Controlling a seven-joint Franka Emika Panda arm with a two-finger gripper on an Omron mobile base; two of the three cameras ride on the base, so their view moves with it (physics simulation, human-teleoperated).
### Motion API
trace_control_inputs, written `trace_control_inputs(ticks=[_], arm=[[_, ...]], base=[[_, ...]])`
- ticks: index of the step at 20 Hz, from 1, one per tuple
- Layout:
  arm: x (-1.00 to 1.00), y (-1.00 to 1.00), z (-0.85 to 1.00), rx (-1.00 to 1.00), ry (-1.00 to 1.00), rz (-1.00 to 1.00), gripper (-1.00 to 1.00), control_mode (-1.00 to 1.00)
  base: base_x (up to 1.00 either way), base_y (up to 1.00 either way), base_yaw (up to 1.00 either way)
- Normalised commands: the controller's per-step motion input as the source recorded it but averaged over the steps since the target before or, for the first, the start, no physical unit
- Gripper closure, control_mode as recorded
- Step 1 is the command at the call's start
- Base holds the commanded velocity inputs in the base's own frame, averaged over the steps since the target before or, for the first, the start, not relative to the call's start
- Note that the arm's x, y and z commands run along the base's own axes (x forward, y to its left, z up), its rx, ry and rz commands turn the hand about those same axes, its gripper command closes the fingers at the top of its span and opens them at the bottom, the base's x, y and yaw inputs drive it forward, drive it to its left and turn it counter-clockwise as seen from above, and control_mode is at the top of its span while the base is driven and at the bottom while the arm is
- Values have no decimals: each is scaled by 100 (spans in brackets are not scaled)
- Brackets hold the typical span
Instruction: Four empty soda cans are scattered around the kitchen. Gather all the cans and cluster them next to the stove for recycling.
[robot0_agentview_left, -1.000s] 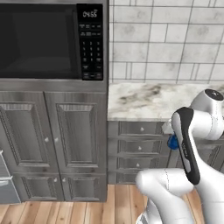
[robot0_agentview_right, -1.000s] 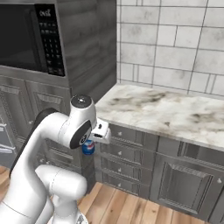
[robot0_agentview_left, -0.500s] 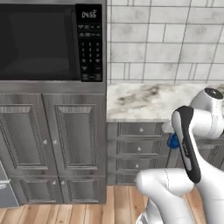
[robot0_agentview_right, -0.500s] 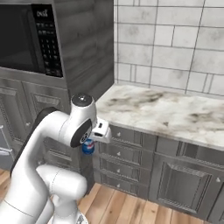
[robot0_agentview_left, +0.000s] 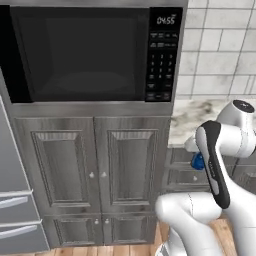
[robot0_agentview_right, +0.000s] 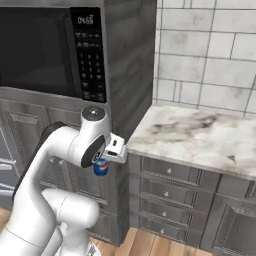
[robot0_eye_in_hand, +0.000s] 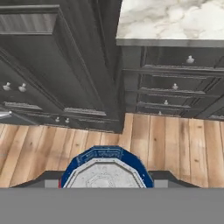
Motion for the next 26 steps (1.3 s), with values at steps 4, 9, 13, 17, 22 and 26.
trace_control_inputs(ticks=[4,9,13,17,22,26], arm=[[0,0,0,0,0,0,100,100],[0,0,0,0,0,0,100,100],[0,0,0,0,0,0,100,100],[0,0,0,0,0,0,100,100],[0,0,0,0,0,0,100,100],[0,0,0,0,0,0,100,100]], base=[[4,90,-9],[7,100,-10],[-2,100,-9],[-7,100,-9],[-13,97,-9],[-29,94,-5]])
